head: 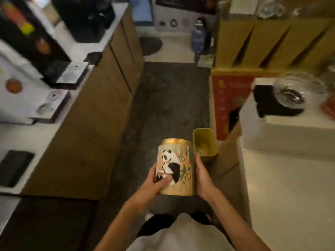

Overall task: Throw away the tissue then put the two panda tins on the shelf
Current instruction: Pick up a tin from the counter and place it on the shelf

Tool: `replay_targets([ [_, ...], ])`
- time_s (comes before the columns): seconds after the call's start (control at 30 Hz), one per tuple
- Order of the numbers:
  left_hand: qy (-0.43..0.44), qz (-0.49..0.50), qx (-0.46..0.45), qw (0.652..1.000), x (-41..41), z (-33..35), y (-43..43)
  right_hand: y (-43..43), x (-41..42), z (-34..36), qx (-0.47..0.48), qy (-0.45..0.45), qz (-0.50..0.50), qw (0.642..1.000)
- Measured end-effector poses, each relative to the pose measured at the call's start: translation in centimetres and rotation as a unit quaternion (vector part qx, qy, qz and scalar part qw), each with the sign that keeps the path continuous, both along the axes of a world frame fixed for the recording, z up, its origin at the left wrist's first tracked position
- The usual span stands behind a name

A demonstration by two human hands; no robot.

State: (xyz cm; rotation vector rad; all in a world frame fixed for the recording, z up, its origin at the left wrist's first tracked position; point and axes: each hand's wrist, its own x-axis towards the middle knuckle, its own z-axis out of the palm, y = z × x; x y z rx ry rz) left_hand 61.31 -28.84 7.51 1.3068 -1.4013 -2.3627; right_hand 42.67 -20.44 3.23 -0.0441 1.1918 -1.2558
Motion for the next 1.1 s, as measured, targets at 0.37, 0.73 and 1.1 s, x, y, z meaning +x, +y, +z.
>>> replay_targets([
  [0.37, 0.006, 0.394, -0.176, 0.902, 23.5, 6.1, -10.8, -25.4, 23.9, 7.4, -0.225, 0.08, 0.356, 0.903],
  [0.73, -0.033, 0.467, -0.488, 0.737, 36.5, 24.4, -30.5, -50.2, 40.5, 29.0, -0.531, 0.156, 0.441, 0.707],
  [1.1, -0.19, 0.442, -0.653, 0.585, 49.9, 45.4, -51.1, -75.0, 54.3, 52.6, -0.661, 0.263, 0.5, 0.494],
])
